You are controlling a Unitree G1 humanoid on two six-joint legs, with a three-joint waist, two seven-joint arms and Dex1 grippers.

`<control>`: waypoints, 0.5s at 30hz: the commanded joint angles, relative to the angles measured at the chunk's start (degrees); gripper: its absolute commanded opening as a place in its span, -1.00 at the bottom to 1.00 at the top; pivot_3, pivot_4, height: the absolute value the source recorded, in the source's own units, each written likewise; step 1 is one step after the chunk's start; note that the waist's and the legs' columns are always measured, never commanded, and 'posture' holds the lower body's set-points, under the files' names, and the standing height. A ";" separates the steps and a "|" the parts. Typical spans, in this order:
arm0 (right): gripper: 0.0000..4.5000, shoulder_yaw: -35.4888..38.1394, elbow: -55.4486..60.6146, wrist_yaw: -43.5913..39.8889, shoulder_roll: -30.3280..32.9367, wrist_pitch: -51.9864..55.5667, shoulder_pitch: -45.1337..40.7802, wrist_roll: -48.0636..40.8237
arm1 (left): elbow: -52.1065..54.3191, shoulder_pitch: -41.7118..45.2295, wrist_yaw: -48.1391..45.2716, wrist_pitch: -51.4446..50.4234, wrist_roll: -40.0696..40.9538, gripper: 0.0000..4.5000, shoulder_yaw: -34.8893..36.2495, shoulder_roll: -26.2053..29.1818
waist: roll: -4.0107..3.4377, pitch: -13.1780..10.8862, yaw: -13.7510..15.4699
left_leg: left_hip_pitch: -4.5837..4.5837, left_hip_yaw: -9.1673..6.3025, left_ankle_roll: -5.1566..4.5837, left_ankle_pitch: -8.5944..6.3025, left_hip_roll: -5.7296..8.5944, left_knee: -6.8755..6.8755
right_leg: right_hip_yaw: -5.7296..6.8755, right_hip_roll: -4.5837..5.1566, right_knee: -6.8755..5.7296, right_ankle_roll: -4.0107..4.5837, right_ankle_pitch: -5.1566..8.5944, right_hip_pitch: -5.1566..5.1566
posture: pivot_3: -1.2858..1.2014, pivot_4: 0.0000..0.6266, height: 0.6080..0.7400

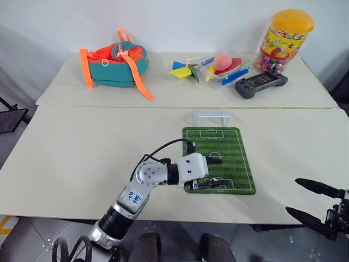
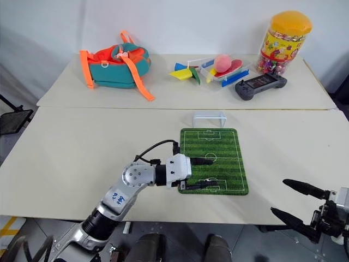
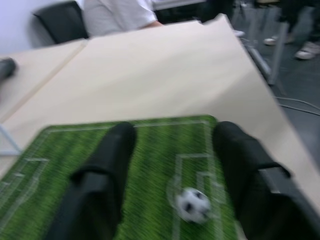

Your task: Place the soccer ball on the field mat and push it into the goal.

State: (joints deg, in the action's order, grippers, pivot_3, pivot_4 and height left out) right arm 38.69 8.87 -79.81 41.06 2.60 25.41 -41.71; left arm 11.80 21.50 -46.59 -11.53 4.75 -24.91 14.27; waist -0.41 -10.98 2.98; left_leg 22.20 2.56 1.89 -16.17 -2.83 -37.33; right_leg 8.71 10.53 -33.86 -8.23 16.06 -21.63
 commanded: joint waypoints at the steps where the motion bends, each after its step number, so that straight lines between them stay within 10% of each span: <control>1: 1.00 1.22 0.37 -0.75 -0.34 -0.64 0.00 -1.37 | 3.43 -0.82 -0.12 -3.14 1.86 -0.40 -0.41 -0.22 | 0.00 0.00 0.02 | 0.00 0.00 -0.01 -0.01 0.00 -0.02 | 0.00 0.00 0.00 0.00 0.00 0.00 | 0.03 -0.52 1.00; 5: 1.00 0.42 1.09 0.74 -0.52 -0.63 -0.30 -0.43 | 3.37 0.10 -4.08 -7.44 4.03 -0.96 -1.58 0.95 | 0.00 0.00 0.04 | 0.01 -0.01 -0.06 -0.04 0.00 -0.08 | 0.00 0.00 -0.01 0.00 0.00 0.02 | 0.03 -0.52 1.00; 15: 1.00 0.54 4.01 3.43 -2.37 -0.94 2.78 0.98 | -4.58 3.98 -7.33 -7.41 2.47 -0.99 -4.60 0.79 | -0.03 0.02 0.09 | 0.01 0.00 -0.01 -0.01 0.00 -0.08 | 0.00 0.00 -0.01 0.00 0.00 0.01 | 0.03 -0.52 1.00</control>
State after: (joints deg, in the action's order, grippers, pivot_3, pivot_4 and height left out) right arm 38.50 11.21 -77.09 39.45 2.43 27.16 -40.60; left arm 8.31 24.53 -54.94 -20.59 8.14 -29.27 16.33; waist -0.44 -10.96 3.08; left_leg 22.21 2.56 1.87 -16.19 -2.83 -37.41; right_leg 8.71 10.53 -33.86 -8.23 16.06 -21.62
